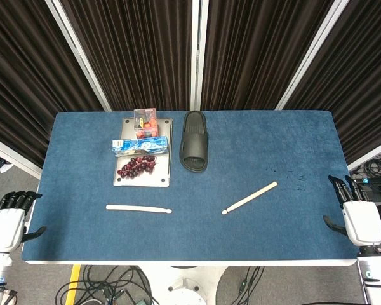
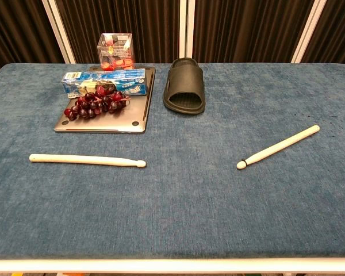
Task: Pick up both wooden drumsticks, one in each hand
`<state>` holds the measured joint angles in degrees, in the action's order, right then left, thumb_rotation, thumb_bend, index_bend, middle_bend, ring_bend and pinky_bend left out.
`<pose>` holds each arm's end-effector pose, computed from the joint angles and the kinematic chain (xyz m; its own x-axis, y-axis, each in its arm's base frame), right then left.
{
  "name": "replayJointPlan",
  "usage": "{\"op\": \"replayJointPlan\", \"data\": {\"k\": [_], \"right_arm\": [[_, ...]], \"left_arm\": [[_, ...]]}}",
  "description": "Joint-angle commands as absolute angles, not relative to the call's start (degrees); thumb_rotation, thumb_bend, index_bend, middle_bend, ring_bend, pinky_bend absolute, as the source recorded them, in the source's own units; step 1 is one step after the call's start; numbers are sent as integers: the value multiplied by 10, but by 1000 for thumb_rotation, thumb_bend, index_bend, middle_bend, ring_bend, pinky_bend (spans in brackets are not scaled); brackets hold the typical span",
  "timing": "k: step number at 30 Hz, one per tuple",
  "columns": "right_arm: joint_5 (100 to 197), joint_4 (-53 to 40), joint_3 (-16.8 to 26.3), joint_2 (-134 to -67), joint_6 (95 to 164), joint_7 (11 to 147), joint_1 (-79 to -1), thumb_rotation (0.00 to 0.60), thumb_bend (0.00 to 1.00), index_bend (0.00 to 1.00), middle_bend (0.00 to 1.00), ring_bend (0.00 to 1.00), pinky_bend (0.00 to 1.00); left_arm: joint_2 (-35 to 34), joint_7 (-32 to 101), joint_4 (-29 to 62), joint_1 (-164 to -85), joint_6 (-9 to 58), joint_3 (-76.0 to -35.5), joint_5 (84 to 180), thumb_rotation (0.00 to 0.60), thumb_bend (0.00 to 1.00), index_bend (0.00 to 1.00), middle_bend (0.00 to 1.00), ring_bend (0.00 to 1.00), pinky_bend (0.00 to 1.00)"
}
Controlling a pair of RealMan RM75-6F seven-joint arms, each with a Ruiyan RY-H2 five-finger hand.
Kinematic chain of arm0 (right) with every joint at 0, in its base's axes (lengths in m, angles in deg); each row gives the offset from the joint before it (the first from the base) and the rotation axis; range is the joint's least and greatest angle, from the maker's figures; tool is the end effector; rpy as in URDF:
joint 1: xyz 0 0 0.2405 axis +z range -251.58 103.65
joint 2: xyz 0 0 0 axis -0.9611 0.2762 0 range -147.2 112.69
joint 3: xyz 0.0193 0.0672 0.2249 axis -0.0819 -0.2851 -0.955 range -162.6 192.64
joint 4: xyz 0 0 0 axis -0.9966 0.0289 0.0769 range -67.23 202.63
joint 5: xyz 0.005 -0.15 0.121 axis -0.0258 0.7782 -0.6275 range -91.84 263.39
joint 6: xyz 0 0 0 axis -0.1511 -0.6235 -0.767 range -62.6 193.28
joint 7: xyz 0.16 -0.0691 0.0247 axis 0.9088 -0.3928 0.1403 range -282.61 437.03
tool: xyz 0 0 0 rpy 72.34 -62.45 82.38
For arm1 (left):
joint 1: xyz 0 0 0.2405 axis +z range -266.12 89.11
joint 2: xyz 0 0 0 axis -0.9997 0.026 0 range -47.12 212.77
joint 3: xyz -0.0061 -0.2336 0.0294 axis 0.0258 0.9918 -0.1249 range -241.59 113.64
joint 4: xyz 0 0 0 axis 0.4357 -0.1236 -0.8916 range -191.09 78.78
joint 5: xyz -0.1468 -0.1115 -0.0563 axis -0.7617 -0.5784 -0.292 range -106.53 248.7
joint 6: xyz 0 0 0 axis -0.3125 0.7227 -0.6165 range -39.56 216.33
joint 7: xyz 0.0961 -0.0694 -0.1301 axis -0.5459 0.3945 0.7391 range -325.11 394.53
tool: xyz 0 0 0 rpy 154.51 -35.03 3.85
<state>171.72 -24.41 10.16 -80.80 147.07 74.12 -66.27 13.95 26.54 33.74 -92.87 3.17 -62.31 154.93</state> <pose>-0.2767 -0.2308 0.1657 0.4555 -0.0019 0.8903 -0.8889 -0.0553 0.4547 -0.2959 0.2034 0.1437 0.4852 0.0319 0.8738 0.8733 0.0321 -0.4861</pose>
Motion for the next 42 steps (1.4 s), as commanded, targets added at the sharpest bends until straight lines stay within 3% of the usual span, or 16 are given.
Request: {"op": "replayJointPlan", "data": {"k": [1, 10, 16, 23, 35, 42], "right_arm": [[1720, -243, 101, -808, 1469, 743, -660, 600, 101, 31, 140, 2, 141], [1724, -225, 99, -807, 1427, 766, -630, 600, 111, 35, 158, 14, 155], [1727, -165, 91, -833, 1339, 789, -565, 600, 122, 124, 228, 47, 189], [1745, -50, 97, -912, 1233, 782, -477, 600, 122, 240, 301, 81, 217], [1789, 159, 125, -1077, 1229, 785, -421, 600, 120, 406, 404, 135, 238], [1794, 240, 136, -1129, 1236, 809, -407, 600, 124, 450, 430, 157, 258]], "left_arm": [[136, 264, 336, -927, 28, -622, 1548, 600, 58, 244, 215, 151, 149], [134, 269, 338, -930, 29, -619, 1555, 600, 53, 244, 215, 151, 150], [135, 266, 344, -943, 37, -615, 1564, 600, 50, 244, 215, 150, 150], [139, 263, 352, -950, 44, -613, 1567, 600, 51, 245, 215, 151, 150], [140, 266, 356, -950, 55, -616, 1554, 600, 50, 245, 215, 151, 150], [137, 273, 350, -952, 59, -616, 1552, 600, 51, 245, 215, 151, 150]]}}
